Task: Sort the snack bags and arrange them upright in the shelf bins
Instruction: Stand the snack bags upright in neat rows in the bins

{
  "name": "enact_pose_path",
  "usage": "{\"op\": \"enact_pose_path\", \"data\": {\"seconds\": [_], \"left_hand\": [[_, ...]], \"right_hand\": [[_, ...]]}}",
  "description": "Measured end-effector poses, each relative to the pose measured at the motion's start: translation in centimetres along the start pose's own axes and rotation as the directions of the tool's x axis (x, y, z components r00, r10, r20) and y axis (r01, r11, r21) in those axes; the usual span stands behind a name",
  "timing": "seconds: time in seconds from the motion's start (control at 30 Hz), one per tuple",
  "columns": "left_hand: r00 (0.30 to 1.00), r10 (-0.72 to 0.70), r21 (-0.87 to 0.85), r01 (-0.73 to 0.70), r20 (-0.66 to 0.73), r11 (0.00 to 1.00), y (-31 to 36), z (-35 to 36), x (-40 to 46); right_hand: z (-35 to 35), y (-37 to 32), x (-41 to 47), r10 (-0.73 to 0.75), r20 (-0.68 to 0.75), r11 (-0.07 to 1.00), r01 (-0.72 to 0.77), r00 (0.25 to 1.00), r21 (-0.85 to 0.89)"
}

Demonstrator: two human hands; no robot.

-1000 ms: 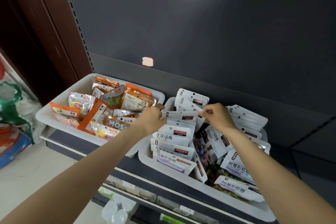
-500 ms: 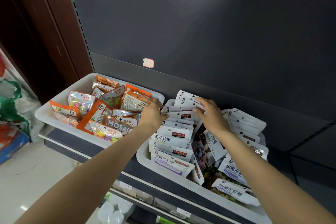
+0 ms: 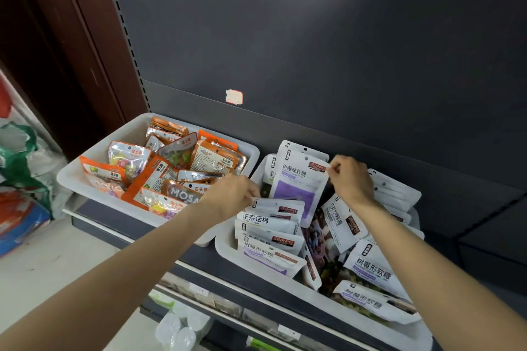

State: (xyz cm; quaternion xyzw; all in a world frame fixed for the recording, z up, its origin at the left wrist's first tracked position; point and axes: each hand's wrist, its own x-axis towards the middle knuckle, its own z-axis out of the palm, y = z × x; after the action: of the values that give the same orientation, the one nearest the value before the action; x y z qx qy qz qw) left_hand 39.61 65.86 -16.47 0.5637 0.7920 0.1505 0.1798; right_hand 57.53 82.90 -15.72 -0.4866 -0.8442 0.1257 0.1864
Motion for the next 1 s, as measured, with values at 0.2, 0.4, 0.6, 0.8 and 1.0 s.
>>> {"op": "enact_pose_path", "data": {"seconds": [0.2,0.4,0.6,0.8,1.0], "left_hand": [[0.988,0.103,0.008,-0.105,0.114,0.994,0.0,-1.0,-0.1],[0.986,0.132,0.009,-0.134,0.102,0.991,-0.7,-0.6,-0.2],[0.984,0.13,-0.107,-0.117,0.125,0.987,-0.2,-0.8,-0.2],[0.989,0.11,-0.088,-0.102,0.098,0.991,0.2,-0.9,0.4],[0.996,0.053,-0.051,-0.049,0.067,0.997,0.9,-0.7,0.6]], "right_hand": [[1.3,-0.8,-0.2,-0.175,0.209,0.971,0.133,0.962,0.199],[1.5,-1.7,-0.2,-0.174,0.205,0.957,0.117,0.963,0.264],[0.8,-2.0,-0.2,-0.186,0.167,0.978,0.166,0.968,0.129],[-0.5,-1.3,-1.0,-0.234,0.333,0.966,0.178,0.914,0.19],[0.2,-2.5,-1.7,-0.22,0.325,0.976,0.205,0.92,0.078]]}}
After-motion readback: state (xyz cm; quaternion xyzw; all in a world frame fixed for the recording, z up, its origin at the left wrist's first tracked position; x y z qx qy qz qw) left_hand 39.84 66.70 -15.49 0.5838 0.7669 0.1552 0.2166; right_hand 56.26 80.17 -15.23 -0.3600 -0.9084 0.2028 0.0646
